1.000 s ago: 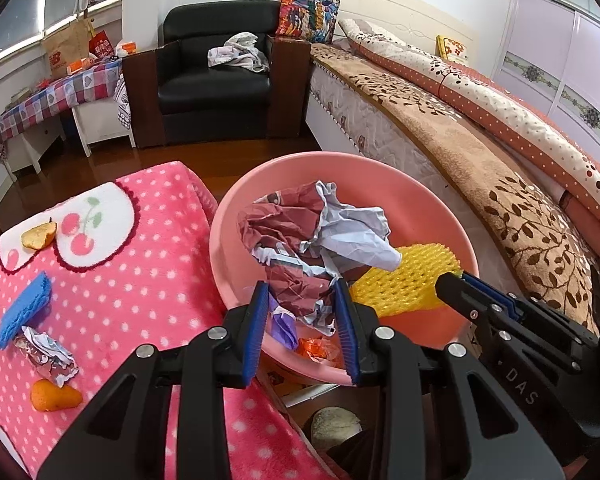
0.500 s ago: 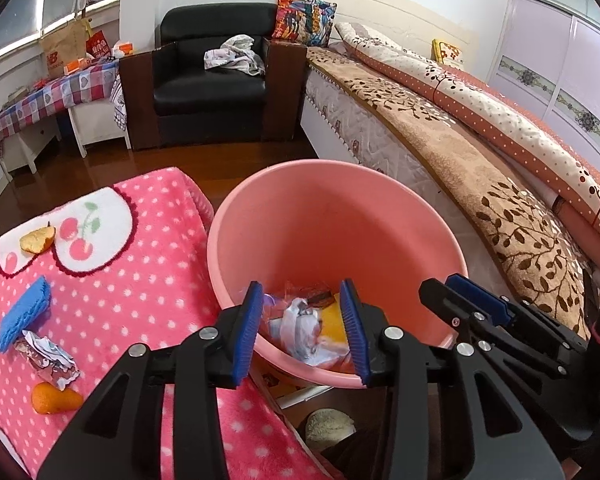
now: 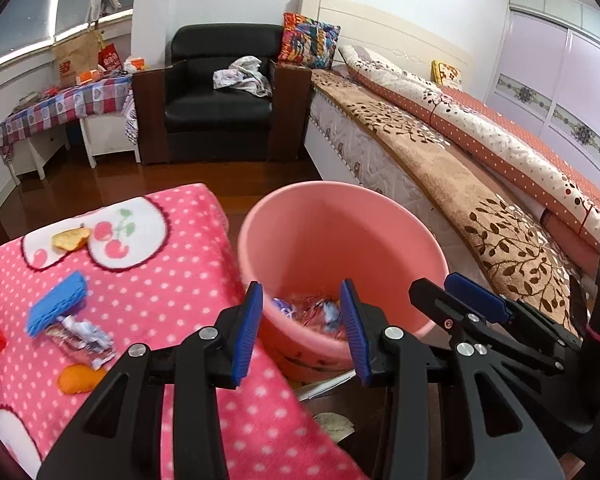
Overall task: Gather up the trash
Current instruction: 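Move both grippers out of the bucket back over the table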
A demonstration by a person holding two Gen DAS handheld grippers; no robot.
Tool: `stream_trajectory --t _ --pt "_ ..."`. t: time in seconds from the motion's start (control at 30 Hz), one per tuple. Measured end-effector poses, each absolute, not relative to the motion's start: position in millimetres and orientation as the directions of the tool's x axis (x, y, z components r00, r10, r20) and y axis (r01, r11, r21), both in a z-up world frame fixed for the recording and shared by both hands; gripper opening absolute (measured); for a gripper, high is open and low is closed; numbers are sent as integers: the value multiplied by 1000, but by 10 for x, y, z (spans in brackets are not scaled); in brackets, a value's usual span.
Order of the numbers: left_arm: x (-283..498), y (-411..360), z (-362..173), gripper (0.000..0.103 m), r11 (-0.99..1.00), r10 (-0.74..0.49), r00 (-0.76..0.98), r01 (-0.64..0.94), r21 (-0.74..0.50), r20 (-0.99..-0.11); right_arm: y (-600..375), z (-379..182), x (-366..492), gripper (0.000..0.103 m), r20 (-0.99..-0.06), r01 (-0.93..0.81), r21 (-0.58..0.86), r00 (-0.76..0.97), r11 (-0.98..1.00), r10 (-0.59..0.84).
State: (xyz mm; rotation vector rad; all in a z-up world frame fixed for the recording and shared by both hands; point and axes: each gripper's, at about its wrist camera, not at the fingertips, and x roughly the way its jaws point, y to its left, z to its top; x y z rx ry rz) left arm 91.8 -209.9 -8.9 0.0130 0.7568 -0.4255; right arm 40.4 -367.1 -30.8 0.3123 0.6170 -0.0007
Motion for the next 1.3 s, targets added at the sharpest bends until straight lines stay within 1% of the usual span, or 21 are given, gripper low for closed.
stream_trajectory --t 0.23,0.43,0.57,0.73,1.07,1.3 --pt "710 -1755 -26 40 931 -335 678 343 -121 -654 -3313 -229 288 46 -554 14 287 818 958 154" --pt "566 -1413 -5 40 947 -287 714 312 -77 -638 -2970 -231 299 47 -556 -58 292 802 955 218" --pt "534 -1119 -25 40 961 -251 729 268 -71 -637 -2733 -253 372 47 -568 -106 296 780 949 264" --pt "553 -631 -60 40 984 -173 746 162 -77 -643 -2429 -254 513 47 -570 -172 289 759 942 314" --pt "649 268 -82 40 994 48 763 -101 -45 -644 -1918 -300 894 47 -569 -278 305 713 911 409" --pt "713 742 -111 40 971 126 741 -228 -71 -660 -1667 -329 1116 47 -578 -321 292 691 901 433"
